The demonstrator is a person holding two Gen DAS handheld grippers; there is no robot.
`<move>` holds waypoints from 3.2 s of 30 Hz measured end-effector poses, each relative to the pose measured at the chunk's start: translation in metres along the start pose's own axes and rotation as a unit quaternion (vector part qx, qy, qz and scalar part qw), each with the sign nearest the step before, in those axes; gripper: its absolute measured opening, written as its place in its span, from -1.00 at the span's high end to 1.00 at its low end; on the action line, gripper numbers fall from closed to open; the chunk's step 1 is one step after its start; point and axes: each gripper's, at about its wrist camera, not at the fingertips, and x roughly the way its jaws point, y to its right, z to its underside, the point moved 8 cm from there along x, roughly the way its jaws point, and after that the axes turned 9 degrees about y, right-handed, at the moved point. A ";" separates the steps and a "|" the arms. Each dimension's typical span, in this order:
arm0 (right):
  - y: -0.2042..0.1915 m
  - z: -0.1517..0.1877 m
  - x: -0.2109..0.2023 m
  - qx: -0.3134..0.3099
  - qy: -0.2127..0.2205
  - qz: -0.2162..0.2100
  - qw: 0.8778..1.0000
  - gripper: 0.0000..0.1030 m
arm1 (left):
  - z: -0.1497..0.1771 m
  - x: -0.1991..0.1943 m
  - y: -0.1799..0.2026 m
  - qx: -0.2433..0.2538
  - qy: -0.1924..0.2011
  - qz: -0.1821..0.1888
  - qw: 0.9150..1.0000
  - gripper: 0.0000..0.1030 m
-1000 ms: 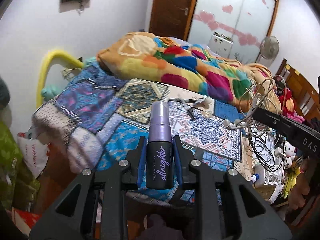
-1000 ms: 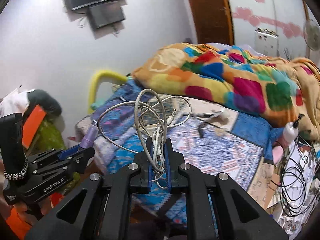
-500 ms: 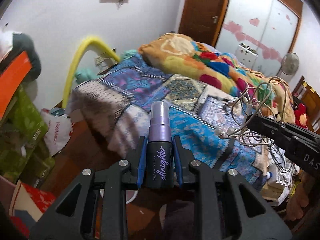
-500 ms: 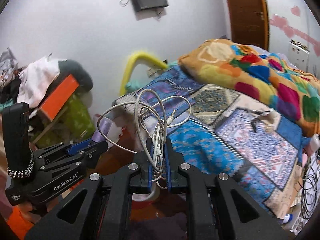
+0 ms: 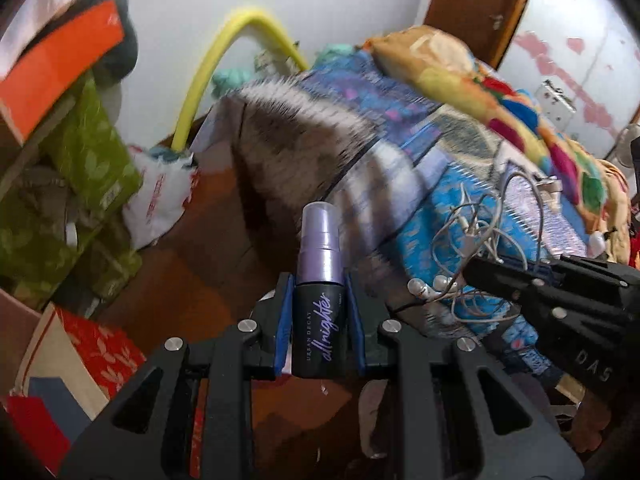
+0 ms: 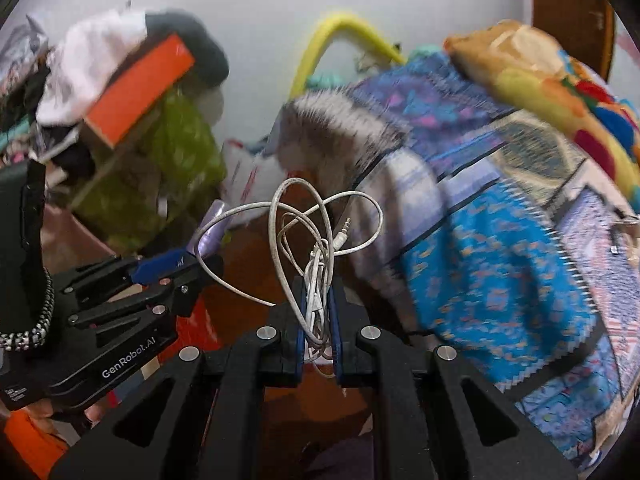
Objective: Collect trash
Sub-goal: 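Carry the spray bottle and earphone cable in both tools over the white bin, then open both tools to drop the spray bottle and cable into the bin, then move both open tools back over the bed toward the remaining items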
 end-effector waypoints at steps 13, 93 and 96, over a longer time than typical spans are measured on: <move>-0.005 0.048 0.137 0.015 -0.153 -0.017 0.988 0.81 | 0.076 0.105 -0.060 -0.042 -0.136 -0.035 0.989 0.51; 0.356 0.014 -0.209 0.212 0.129 0.181 0.952 0.22 | -0.087 0.069 0.375 0.136 0.015 0.145 0.980 0.44; 0.384 0.019 -0.192 0.228 0.118 0.194 0.947 0.22 | -0.085 0.097 0.396 0.140 0.003 0.153 0.978 0.38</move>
